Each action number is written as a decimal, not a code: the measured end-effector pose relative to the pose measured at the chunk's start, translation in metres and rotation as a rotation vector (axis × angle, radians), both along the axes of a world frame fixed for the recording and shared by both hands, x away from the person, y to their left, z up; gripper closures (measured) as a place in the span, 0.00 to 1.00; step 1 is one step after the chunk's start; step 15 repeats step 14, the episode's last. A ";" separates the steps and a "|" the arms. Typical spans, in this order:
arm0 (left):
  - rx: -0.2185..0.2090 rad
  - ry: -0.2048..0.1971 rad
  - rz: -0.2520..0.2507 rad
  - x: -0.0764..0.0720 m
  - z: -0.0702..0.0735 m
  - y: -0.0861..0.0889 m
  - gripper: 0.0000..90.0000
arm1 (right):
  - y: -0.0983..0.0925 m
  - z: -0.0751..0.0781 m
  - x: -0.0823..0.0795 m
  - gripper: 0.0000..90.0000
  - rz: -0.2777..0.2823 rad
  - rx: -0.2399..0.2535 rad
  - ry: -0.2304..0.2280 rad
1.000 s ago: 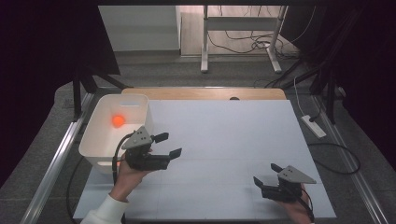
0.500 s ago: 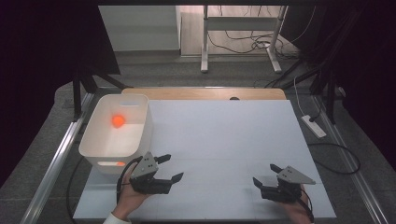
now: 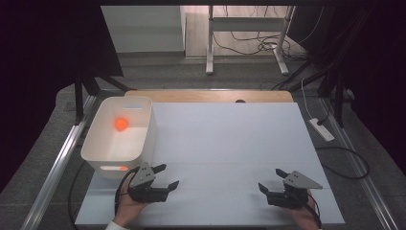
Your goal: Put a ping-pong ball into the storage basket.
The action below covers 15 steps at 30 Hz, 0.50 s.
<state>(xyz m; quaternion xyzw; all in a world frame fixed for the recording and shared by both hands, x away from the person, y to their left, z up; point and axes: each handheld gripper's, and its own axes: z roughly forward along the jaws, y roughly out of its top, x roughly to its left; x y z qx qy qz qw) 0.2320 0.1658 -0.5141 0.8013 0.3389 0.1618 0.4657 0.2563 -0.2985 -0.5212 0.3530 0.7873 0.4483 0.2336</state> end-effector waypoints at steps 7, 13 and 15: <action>0.002 0.011 0.011 0.000 -0.002 0.003 0.28 | 0.001 0.000 0.000 0.17 0.009 -0.004 -0.001; -0.005 0.013 0.016 0.000 -0.003 0.006 0.28 | 0.001 -0.001 0.000 0.17 0.015 -0.003 0.001; -0.007 0.014 0.017 -0.001 -0.004 0.006 0.28 | 0.001 -0.001 0.000 0.17 0.016 -0.003 0.002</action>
